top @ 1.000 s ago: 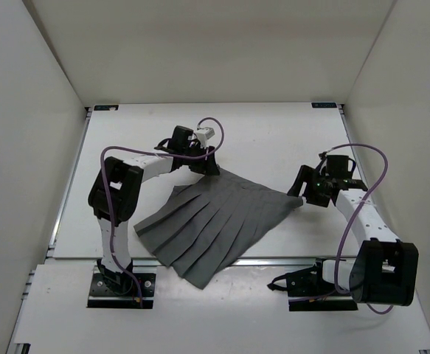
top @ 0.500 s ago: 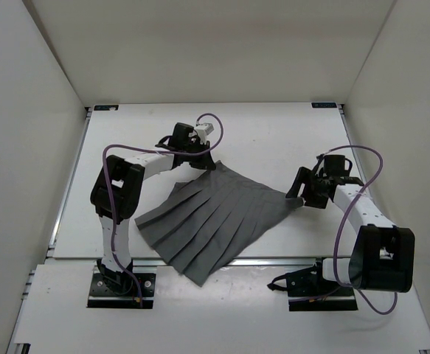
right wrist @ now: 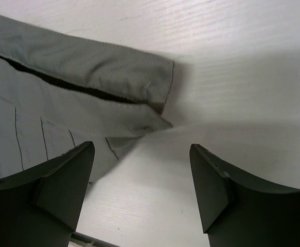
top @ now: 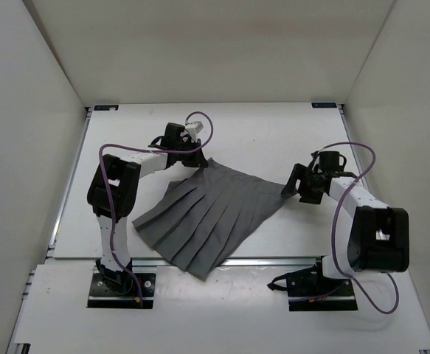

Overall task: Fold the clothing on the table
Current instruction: Flatten the skirt out

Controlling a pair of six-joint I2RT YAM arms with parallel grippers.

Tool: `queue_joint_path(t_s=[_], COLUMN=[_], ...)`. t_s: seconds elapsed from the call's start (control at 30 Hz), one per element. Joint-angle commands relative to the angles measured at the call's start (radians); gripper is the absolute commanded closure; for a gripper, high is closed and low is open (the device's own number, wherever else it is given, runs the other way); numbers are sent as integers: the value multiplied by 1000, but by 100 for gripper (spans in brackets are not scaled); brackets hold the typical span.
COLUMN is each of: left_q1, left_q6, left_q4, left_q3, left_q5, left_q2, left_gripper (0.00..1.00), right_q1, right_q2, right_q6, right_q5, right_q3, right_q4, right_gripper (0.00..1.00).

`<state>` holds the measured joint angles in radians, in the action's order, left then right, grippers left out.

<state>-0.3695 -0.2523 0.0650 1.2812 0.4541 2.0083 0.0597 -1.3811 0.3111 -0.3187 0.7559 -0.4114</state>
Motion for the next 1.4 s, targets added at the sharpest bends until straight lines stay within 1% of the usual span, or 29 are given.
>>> queue_joint_path(t_s=[0.0,0.13,0.2,0.27,0.33,0.4,0.53,0.57,0.6,0.67,0.7,0.8,0.83,0.93,1.03,1.17,1.27,1.37], left_q1=[-8,-8,-2,4,4,14,26,23,21,21,21,20,17,18,18,26,30,34], left_q6=[1,8,8,11,7,2,2,-2,2,-5,-5,-8,-8,-5,-4,-8,-10,-13], left_q4=[-25,-2,5,7,15,10,9,6,9,10,10,-1,-4,-4,1,2,6,2], left_q3=[-6,12,16,12,26,26,26,33,35,38,29,36,35,41,49,64,66,61], left_q5=[12,5,5,12,21,12,24,29,31,43,40,49,51,55,69,72,78,81], left_q2=[-39,-34,-29,-29,-23,-22,-14,-8,-5,-6,-3,-5,4,10,15,21,24,24], left_gripper=[100,100,100,100,100,100,100,100,100,100,100,100,100,100,100,100,100,100], right_q1=[-3,-3,-6,-11,-20,-34,-38,-32,-24,3,23,78,94,88,26,-37,-58,-55], right_q2=[-64,-133,-177,-203,-228,-246,-240,-225,-220,-176,-164,-108,-96,-90,-120,-173,-193,-193], right_q6=[-12,-26,-32,-29,-29,-24,-24,-23,-18,2,9,48,54,42,-1,-1,-3,-12], right_q5=[-5,-3,-10,-10,-11,-16,-20,-26,-29,-71,-104,-187,-227,-255,-220,-197,-171,-120], right_q3=[77,118,149,164,187,194,183,169,165,126,125,44,40,17,33,42,62,66], right_q4=[74,108,111,111,109,89,74,88,97,123,155,250,262,283,247,249,238,197], right_gripper=[28,28,31,46,52,52,47,43,36,30,24,13,13,14,15,16,24,25])
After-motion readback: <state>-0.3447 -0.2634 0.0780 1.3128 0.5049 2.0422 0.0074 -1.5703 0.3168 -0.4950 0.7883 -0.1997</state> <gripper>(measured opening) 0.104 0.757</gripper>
